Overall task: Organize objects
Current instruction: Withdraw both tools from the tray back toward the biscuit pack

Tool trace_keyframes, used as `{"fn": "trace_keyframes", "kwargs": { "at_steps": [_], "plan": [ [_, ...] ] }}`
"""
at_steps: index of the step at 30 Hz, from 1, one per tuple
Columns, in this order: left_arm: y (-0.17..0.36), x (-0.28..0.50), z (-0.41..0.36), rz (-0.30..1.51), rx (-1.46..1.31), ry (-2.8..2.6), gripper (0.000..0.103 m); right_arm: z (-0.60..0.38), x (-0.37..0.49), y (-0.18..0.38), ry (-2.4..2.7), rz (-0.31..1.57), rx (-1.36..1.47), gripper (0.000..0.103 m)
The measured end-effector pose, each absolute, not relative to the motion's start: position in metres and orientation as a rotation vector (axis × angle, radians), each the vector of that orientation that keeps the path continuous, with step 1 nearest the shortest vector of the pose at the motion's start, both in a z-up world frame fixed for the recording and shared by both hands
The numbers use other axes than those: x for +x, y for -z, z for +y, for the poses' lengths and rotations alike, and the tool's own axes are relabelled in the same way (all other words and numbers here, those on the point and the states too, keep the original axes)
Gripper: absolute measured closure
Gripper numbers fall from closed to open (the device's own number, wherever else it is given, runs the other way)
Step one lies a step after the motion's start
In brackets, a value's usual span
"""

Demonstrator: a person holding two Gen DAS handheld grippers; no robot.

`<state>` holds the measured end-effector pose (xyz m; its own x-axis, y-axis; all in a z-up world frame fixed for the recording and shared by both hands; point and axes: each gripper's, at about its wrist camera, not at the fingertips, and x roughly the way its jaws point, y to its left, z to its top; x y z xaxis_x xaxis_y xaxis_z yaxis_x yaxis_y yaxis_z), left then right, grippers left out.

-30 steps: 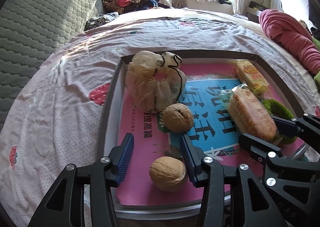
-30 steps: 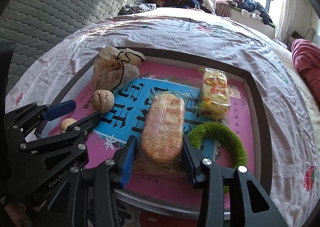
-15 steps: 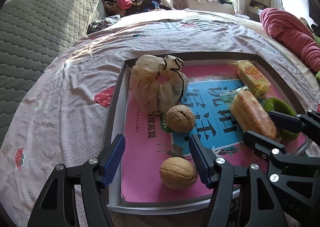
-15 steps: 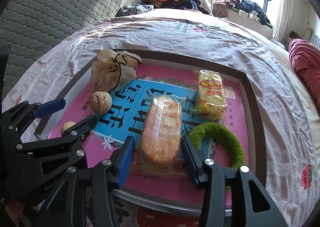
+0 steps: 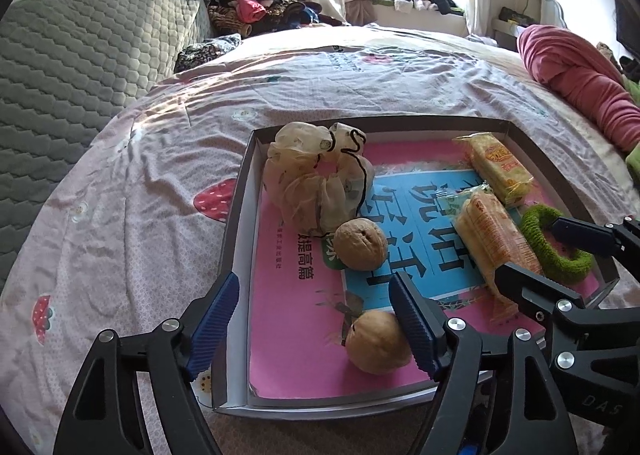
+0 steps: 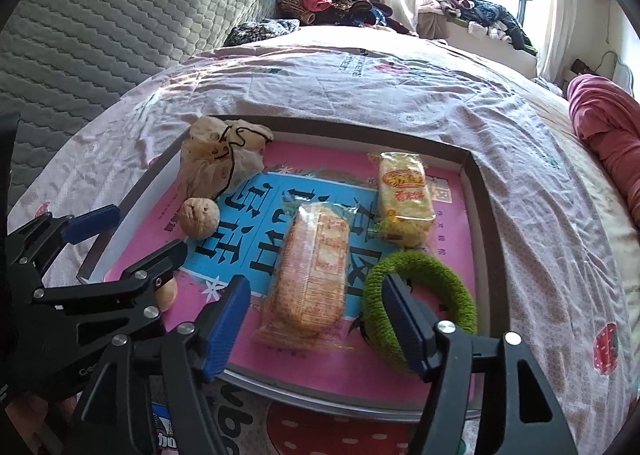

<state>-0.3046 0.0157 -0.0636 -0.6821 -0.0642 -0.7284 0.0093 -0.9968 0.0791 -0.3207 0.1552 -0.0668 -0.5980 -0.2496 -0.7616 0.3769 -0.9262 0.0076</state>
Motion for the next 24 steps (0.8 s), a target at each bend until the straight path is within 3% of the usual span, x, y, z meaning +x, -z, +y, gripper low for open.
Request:
{"fn": "trace_keyframes", "kwargs": {
  "at_steps": [6,14,24],
  "plan": [
    [0.059,-0.303,0.012,-0.09,1.241,2.841,0.021,0.157,-0.32,0.067,2.533,0.226,1.178,0.03],
    [0.044,-0.296,0.008,-0.055,1.193,2.87,0.019,0.165,-0.317,0.057,2.563,0.205,1.143,0.018],
    [0.029,-0.289,0.004,-0.068,1.129,2.862,0.015,0.165,-0.31,0.046,2.574,0.201,1.118,0.017]
  ]
}}
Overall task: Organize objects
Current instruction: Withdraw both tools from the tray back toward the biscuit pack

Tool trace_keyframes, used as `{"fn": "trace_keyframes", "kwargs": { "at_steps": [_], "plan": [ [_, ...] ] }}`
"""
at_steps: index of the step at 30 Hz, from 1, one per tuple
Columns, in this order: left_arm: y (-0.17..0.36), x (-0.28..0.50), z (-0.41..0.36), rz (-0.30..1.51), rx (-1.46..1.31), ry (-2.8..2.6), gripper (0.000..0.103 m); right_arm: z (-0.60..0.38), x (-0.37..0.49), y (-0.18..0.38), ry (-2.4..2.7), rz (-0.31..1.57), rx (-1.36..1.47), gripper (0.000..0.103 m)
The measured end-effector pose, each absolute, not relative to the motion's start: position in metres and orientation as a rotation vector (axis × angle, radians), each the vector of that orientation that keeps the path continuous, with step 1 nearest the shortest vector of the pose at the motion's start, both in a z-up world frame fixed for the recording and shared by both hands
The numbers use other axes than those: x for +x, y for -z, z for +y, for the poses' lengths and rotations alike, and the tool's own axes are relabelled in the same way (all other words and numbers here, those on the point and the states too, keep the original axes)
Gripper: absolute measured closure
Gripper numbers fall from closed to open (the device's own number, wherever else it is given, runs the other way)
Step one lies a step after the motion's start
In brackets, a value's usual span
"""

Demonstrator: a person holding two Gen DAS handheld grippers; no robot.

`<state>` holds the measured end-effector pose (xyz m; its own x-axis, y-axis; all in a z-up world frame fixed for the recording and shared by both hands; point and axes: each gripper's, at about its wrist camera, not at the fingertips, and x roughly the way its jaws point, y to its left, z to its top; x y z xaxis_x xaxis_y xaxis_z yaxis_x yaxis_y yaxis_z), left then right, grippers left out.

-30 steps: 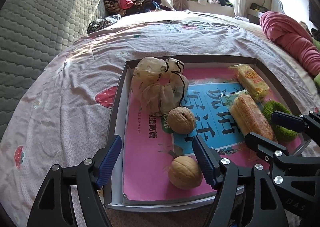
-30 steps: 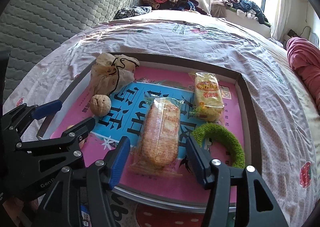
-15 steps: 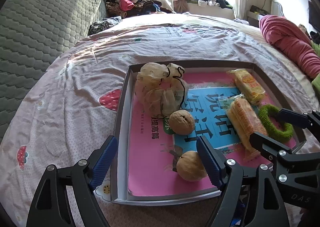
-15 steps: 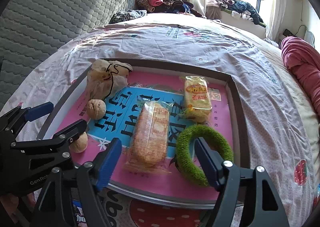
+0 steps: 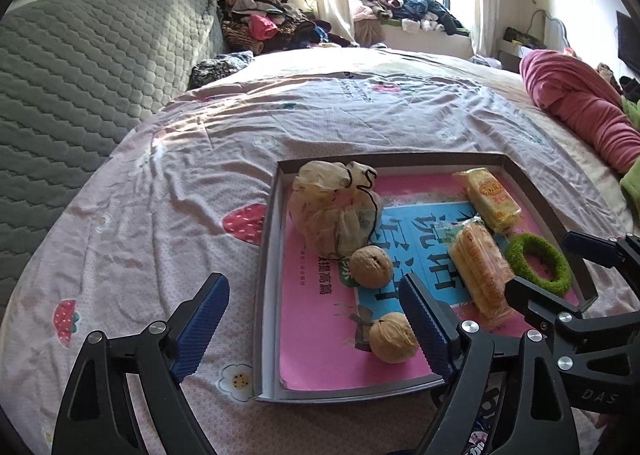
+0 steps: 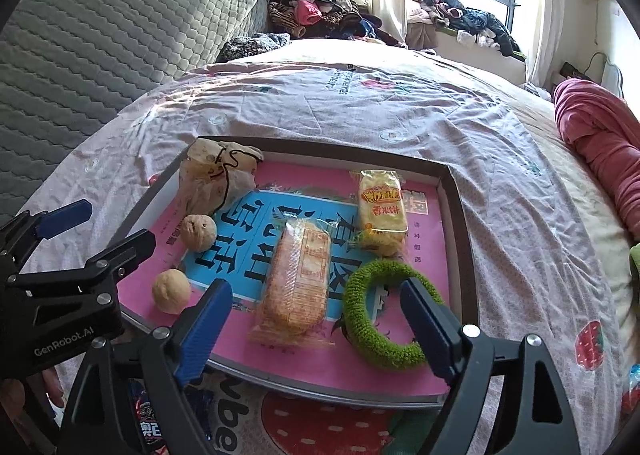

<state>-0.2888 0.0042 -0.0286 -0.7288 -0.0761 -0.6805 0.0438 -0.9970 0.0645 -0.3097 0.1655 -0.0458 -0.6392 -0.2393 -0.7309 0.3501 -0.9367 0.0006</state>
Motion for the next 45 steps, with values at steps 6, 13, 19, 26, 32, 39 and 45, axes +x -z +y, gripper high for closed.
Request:
{"fn": "trace_keyframes", "kwargs": {
  "at_steps": [6,13,19,26,32,39,45],
  "plan": [
    [0.021,-0.28,0.005,-0.082,1.108,2.849,0.008,0.167,-0.299,0.032,2.587,0.191,1.108,0.013],
    [0.012,-0.268,0.006,-0.06,1.101,2.85,0.001,0.17,-0.285,0.021,2.591,0.2,1.108,0.011],
    [0.003,-0.255,0.001,-0.043,1.104,2.831,0.001,0.169,-0.269,0.004,2.599,0.232,1.076,0.005],
    [-0.019,-0.234,-0.002,-0.037,1.092,2.825,0.001,0.173,-0.244,-0.025,2.609,0.249,1.036,0.004],
    [-0.045,-0.211,0.005,-0.052,1.058,2.837,0.001,0.182,-0.22,-0.053,2.628,0.253,0.99,0.003],
    [-0.075,-0.182,0.018,-0.08,1.016,2.862,0.001,0.197,-0.19,-0.087,2.662,0.265,0.934,0.003],
    [-0.099,-0.153,0.032,-0.088,0.982,2.89,0.001,0.212,-0.163,-0.11,2.685,0.265,0.897,0.001]
  ]
}}
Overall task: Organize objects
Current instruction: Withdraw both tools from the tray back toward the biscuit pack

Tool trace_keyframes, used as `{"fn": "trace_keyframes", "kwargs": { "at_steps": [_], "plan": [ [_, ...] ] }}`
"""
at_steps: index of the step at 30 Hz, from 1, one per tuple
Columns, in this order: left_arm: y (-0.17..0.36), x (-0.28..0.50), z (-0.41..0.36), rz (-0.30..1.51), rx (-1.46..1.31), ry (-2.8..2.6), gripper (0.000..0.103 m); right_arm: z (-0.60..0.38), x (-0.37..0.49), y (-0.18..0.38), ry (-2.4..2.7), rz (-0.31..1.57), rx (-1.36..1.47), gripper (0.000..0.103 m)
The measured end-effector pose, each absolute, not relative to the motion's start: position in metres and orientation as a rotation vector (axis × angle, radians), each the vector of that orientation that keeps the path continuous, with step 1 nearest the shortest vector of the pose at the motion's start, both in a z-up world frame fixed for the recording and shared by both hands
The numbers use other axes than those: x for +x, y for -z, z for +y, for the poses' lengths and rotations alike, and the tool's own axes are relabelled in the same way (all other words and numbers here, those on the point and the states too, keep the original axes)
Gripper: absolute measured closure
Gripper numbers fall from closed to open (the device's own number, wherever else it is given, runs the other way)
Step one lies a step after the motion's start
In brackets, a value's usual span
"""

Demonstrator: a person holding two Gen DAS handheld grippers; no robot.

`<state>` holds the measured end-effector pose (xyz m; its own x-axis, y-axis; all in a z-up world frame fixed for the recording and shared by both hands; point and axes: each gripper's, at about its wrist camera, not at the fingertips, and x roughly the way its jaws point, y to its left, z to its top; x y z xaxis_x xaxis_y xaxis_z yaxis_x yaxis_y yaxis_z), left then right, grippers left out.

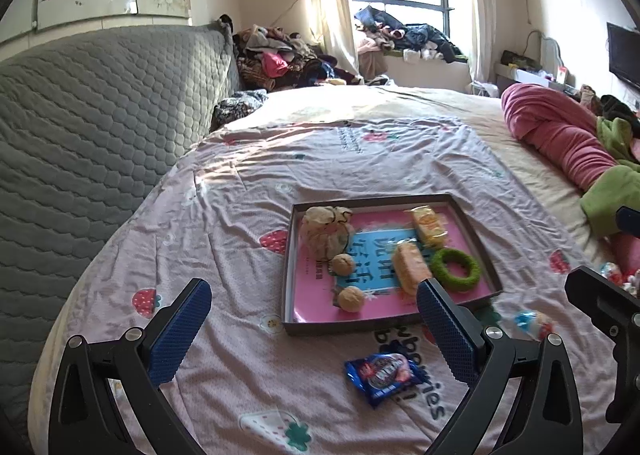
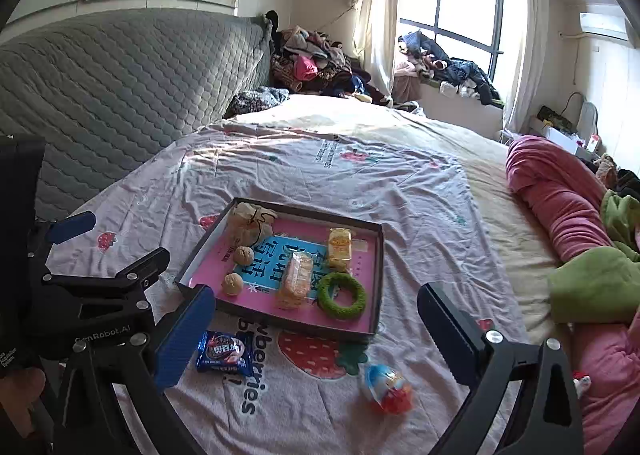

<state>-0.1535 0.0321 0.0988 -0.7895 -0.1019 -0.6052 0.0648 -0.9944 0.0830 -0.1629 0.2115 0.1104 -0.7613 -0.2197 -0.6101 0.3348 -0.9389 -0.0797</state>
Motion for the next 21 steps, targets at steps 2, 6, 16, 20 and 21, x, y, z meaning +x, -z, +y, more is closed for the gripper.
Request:
{"fn": "trace_keyframes", "kwargs": {
  "at_steps": [2,6,16,20,21],
  "plan": [
    [-0.106,-0.146,0.038,-0.102,0.971,2.899,0.001,0.216,-0.153,-0.118,2.692,0.27,0.887,0.001],
    [-0.12,-0.127,0.047,-0.11,0.945,2.918,0.001,0.225,-0.134,-0.132,2.711,0.266,0.863,0.001],
    [-0.148,-0.083,0.067,-0.131,0.903,2.954,0.001,0.249,-0.093,-0.157,2.745,0.265,0.821,0.001],
    [-0.154,-0.068,0.076,-0.141,0.891,2.97,0.001,0.258,-0.077,-0.163,2.758,0.265,0.814,0.001],
    [-0.155,-0.066,0.078,-0.145,0.891,2.972,0.001,0.261,-0.073,-0.164,2.76,0.264,0.815,0.001]
  ]
}}
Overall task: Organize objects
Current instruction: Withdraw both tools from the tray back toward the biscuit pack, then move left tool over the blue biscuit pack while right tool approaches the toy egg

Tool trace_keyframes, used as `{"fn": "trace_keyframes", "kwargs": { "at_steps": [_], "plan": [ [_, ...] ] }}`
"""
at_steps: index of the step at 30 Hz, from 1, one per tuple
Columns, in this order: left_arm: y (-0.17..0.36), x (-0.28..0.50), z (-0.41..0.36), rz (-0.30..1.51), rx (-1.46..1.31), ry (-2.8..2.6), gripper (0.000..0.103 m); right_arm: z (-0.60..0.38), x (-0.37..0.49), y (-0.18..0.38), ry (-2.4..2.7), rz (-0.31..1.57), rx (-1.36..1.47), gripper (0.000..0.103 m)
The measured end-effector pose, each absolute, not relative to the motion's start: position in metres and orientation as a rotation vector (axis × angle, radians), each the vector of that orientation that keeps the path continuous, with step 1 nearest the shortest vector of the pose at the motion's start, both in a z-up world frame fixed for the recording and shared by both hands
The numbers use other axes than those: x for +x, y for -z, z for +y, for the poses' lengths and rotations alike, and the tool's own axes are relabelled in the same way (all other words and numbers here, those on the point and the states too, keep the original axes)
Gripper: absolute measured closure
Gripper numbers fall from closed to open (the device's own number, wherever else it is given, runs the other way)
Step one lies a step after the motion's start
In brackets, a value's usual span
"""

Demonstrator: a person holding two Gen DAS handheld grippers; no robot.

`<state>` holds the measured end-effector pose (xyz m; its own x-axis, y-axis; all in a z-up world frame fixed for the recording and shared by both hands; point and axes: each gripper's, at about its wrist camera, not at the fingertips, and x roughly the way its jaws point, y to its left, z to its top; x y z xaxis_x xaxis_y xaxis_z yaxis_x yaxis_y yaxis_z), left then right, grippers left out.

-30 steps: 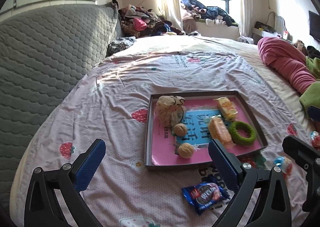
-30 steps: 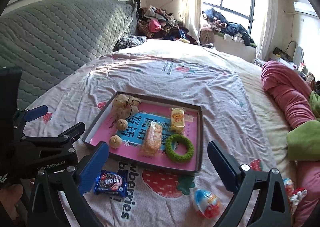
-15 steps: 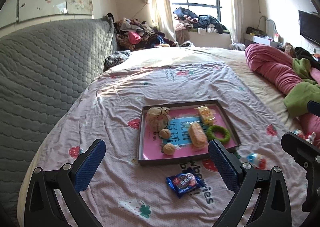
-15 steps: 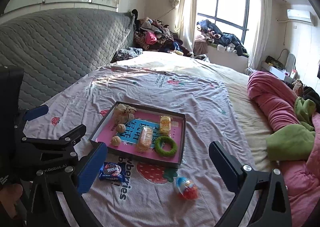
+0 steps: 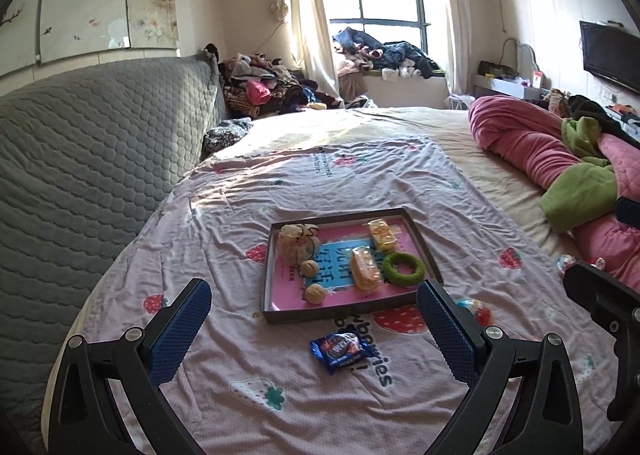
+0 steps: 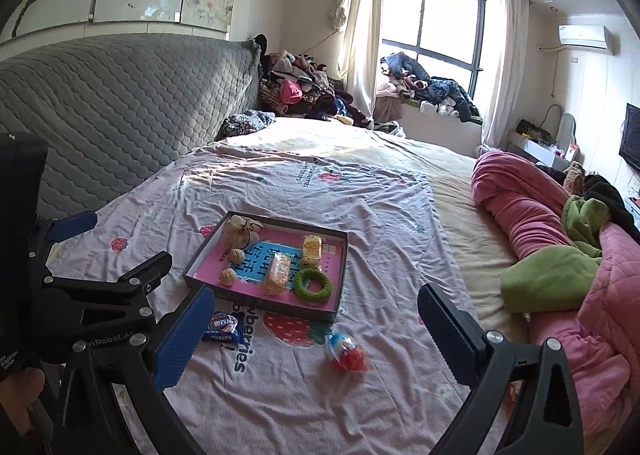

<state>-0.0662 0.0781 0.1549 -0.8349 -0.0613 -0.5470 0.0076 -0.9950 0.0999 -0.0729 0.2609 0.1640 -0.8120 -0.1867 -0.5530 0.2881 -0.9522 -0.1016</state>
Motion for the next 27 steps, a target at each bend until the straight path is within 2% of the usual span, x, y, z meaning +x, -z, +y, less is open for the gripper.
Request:
{"fn": "trace_keyframes", "kwargs": {
  "at_steps": [10,27],
  "plan": [
    [-0.155,-0.047,0.089,-0.141,0.894,2.985,0.001,0.273,-0.052,-0.157,2.763,0.257,0.838,0.001],
    [-0.074,-0.074,0.092,-0.159,1.12,2.921,0.001,0.278,-0.077,-0.093,2.716,0.267,1.004,0.001]
  ]
}}
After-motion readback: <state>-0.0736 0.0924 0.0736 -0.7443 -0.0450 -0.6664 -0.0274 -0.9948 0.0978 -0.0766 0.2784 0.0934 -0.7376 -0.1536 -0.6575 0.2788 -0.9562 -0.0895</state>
